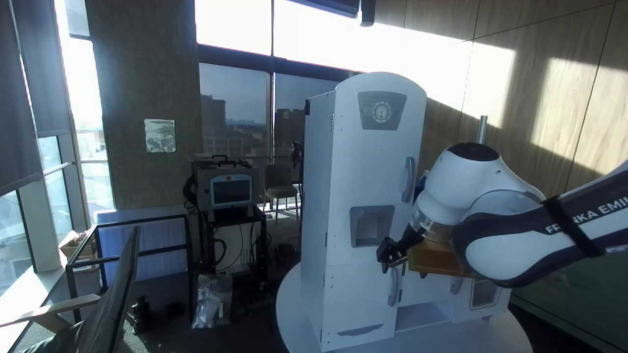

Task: Close the top cupboard then open the bottom cupboard

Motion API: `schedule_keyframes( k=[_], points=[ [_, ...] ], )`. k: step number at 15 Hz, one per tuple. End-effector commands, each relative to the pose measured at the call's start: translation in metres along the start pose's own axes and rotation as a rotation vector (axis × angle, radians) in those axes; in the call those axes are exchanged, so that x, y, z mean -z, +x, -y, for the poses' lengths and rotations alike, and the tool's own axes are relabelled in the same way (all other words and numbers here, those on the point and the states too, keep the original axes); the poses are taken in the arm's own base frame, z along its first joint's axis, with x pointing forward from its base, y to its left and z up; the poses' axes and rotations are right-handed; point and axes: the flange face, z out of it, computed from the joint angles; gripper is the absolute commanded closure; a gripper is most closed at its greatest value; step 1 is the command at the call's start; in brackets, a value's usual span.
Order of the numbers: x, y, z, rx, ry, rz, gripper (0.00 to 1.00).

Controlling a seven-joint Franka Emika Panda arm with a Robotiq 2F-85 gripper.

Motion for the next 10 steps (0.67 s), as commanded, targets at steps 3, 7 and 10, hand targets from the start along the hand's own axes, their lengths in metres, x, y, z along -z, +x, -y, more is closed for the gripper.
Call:
schedule_keyframes(
  k=[3, 7, 10],
  points=[
    [-0.045, 0.004, -0.008, 0.149, 0.035, 0.059, 0.0],
    [-0.09, 0.018, -0.019, 0.203, 0.031, 0.11, 0.0],
    [-0.118, 0.03, -0.024, 0.266, 0.007, 0.125, 0.0]
  ],
)
